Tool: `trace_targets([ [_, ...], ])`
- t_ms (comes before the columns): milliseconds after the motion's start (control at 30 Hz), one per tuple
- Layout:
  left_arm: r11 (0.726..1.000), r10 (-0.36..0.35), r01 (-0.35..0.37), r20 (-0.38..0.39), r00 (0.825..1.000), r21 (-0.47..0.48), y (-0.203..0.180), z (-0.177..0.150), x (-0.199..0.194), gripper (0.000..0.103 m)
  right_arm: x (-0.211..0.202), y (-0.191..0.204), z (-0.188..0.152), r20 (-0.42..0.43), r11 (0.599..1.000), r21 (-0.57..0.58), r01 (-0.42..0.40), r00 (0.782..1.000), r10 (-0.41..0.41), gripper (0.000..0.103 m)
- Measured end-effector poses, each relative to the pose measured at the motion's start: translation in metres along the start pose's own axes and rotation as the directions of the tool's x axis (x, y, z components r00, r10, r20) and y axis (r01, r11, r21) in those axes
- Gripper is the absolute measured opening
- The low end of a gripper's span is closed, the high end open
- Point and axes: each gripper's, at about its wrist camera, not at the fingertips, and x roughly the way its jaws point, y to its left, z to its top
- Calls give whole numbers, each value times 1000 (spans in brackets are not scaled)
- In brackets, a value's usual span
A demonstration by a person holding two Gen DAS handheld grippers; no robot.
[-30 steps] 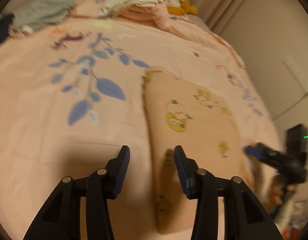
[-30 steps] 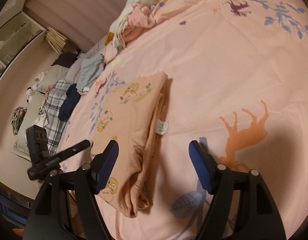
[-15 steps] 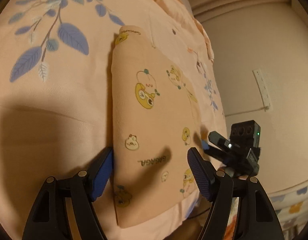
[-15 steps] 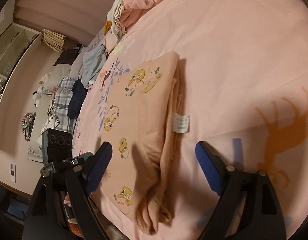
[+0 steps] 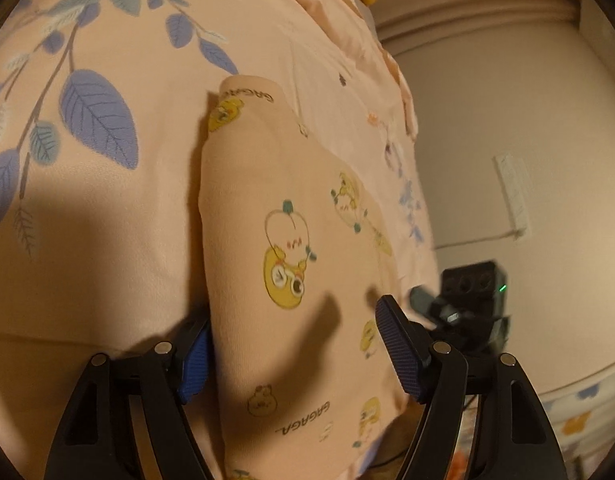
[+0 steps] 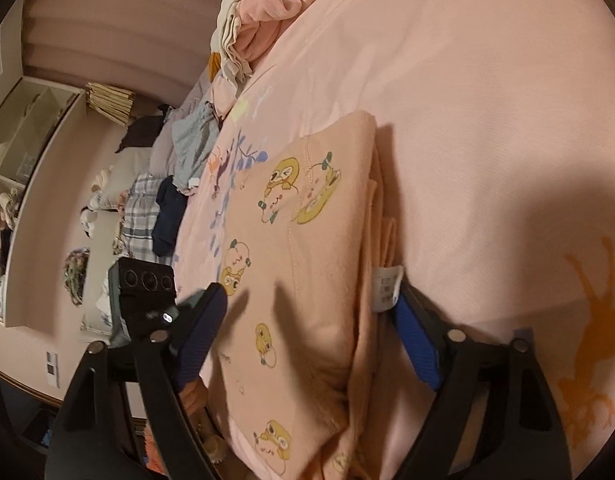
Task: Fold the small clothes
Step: 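Grasp the folded shirt edge with the left tool while the right tool grasps the other edge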
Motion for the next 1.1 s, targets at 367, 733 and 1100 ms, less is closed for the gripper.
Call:
trace_targets([
  [367, 997, 78, -75, 127, 989, -33, 21, -7, -5, 31, 9, 10, -14, 121, 971, -133, 198, 976, -183, 53],
  [733, 976, 203, -213, 163, 965, 46, -2, -11, -1, 22, 8, 10, -15, 143, 975, -145, 171, 978, -150, 31],
  [1100, 895, 300, -376, 298, 906, 242, -59, -32, -33, 16, -16, 46, -20, 221, 974, -226, 35, 975, 17, 23],
])
